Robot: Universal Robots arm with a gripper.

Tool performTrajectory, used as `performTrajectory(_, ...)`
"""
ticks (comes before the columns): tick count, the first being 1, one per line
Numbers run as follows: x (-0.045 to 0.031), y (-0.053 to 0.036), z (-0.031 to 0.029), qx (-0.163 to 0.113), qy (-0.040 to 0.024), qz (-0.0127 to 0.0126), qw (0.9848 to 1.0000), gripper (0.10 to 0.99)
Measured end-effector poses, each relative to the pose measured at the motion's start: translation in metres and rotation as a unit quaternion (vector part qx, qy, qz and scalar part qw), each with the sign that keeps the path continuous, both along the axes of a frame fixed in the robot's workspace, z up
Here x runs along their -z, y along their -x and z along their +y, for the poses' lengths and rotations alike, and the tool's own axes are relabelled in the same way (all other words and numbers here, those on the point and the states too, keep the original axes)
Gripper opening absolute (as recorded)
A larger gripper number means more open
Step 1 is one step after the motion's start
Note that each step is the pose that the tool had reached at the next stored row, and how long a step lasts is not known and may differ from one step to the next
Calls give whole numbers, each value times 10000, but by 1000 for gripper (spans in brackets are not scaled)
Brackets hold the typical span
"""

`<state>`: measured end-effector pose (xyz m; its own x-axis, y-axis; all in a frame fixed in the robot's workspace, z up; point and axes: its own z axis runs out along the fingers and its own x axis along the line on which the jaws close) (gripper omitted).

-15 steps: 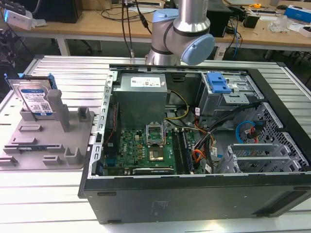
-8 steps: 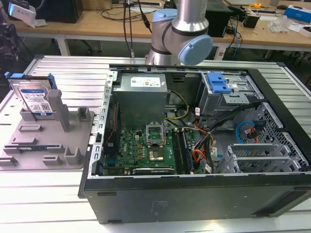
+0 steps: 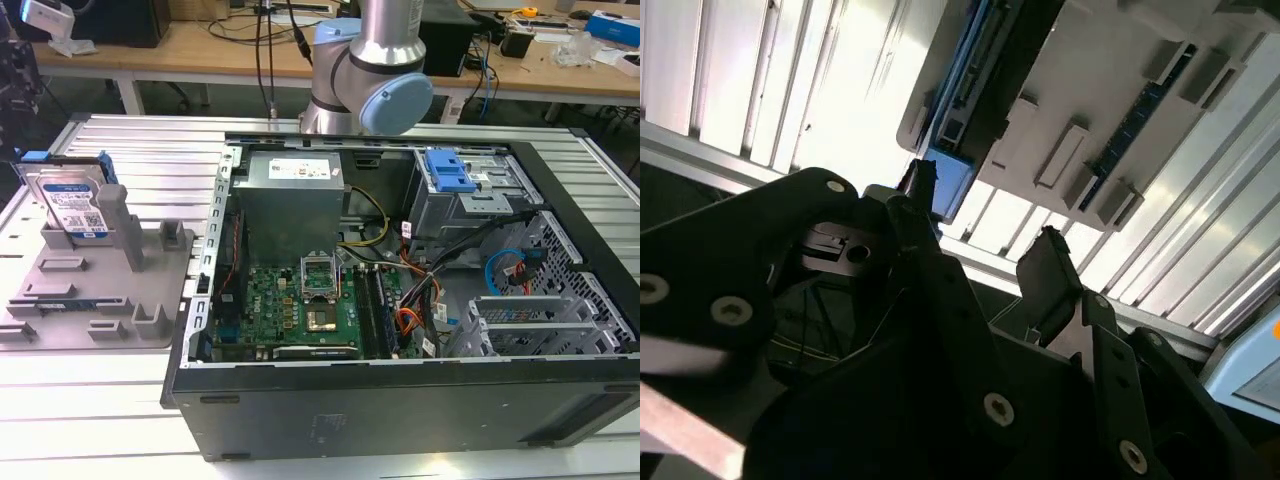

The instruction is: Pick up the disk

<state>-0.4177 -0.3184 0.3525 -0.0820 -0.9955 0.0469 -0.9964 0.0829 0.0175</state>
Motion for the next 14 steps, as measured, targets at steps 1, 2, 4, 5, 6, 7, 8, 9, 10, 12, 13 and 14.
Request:
performTrajectory(1, 0, 0, 0, -1, 0, 0, 10000, 600)
performTrajectory(2, 0, 0, 0, -1, 0, 0, 10000, 600)
performTrajectory(4, 0, 0, 1, -37, 1, -3, 10000, 600)
performTrajectory(5, 1, 0, 1, -94, 1, -14, 10000, 600)
performTrajectory(6, 3, 0, 1, -178, 0, -23, 9998, 600)
performTrajectory(7, 3, 1, 1, -257, -5, -49, 9997, 600)
performTrajectory(8, 6, 3, 1, -273, -11, -79, 9996, 600)
performTrajectory(9, 9, 4, 8, -277, -11, -92, 9996, 600)
performTrajectory(10, 14, 5, 31, -283, -11, -98, 9996, 600)
performTrajectory(12, 28, 11, 64, -294, -10, -104, 9995, 600)
performTrajectory(13, 40, 19, 84, -305, -11, -106, 9995, 600)
performTrajectory(14, 47, 25, 93, -312, -11, -106, 9995, 600)
